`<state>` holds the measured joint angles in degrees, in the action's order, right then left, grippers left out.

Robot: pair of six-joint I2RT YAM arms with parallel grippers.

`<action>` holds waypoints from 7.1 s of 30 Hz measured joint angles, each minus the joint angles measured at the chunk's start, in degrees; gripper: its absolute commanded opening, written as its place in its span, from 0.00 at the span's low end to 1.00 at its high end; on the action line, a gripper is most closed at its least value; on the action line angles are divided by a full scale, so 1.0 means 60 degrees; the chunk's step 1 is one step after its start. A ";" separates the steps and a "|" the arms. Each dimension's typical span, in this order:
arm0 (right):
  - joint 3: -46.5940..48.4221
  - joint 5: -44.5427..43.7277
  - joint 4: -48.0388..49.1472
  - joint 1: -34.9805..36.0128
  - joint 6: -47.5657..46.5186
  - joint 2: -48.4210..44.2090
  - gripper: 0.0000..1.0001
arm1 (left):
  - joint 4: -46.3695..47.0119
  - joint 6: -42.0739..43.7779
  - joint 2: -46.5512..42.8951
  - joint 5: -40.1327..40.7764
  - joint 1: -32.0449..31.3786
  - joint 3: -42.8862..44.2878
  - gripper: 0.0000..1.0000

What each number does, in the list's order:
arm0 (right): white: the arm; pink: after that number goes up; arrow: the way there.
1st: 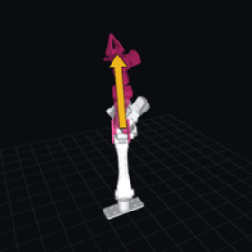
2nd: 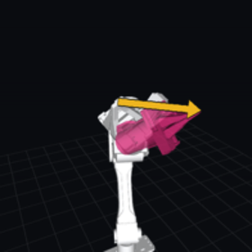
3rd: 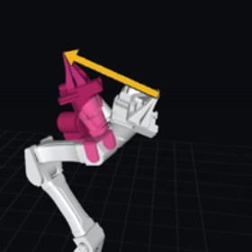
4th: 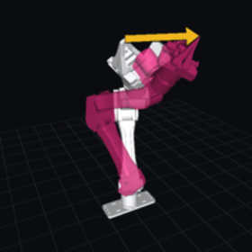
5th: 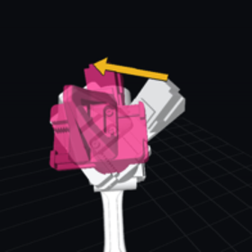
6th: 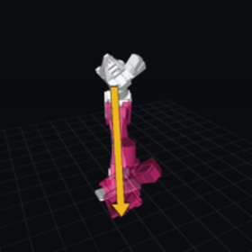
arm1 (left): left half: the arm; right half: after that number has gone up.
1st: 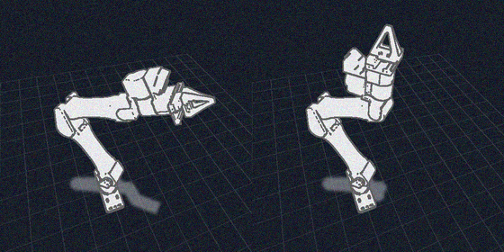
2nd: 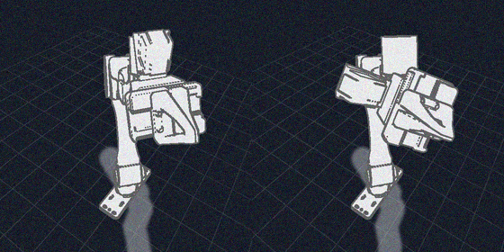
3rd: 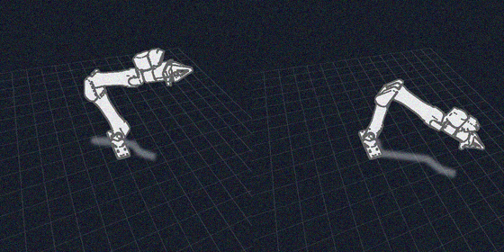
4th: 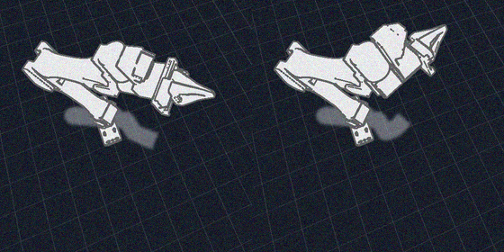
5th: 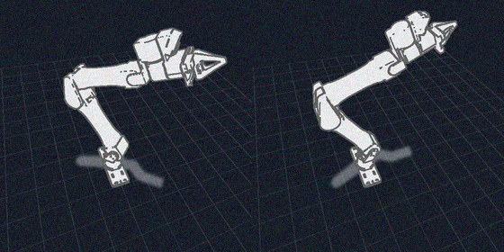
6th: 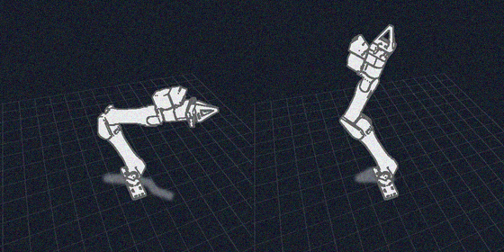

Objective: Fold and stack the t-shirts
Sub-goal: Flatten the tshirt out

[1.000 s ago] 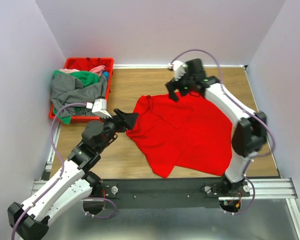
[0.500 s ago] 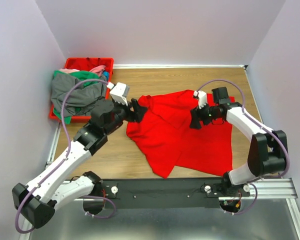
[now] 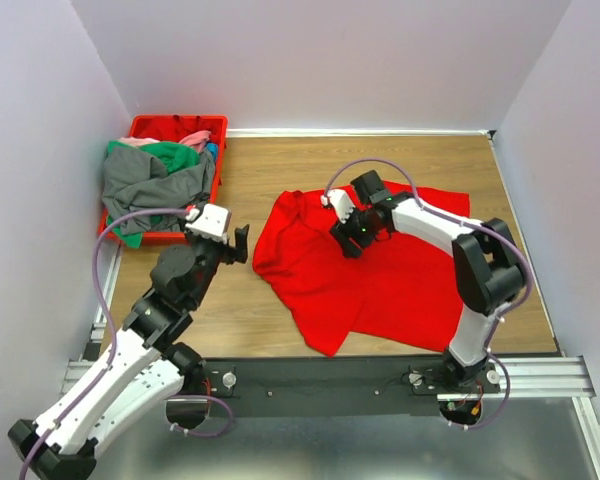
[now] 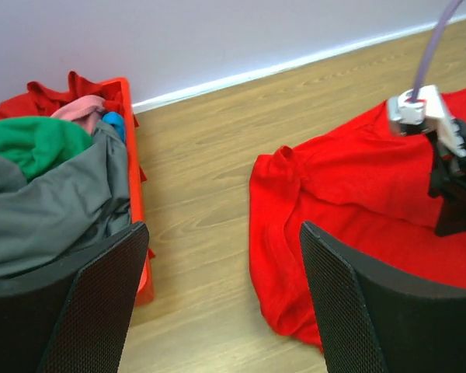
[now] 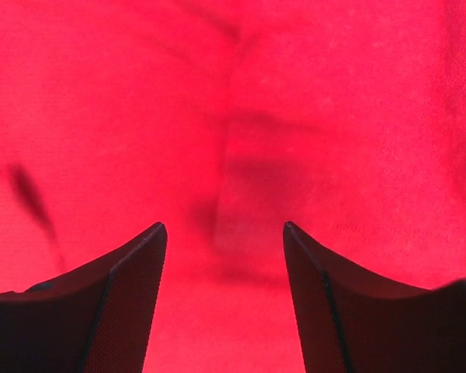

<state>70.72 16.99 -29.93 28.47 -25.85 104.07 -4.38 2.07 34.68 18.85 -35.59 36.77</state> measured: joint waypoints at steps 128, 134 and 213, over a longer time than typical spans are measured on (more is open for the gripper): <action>-0.3530 -0.2127 -0.0721 -0.5162 -0.0076 -0.3767 0.84 | -0.3559 -0.9413 0.2597 -0.1781 -0.7723 0.0412 0.74; -0.2583 -0.0871 -0.0576 -0.5453 0.0364 -0.3162 0.84 | -0.2040 -0.7042 0.2033 -0.2663 -0.2903 0.1064 0.74; -0.2167 0.3184 -0.0164 -0.6874 0.1056 -0.2415 0.85 | -0.4492 -0.2568 1.7912 -0.3712 0.3235 1.4407 0.27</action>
<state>57.71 36.10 -30.92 -12.78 -19.51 89.58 -31.33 -13.34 142.15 -3.42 -16.19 123.22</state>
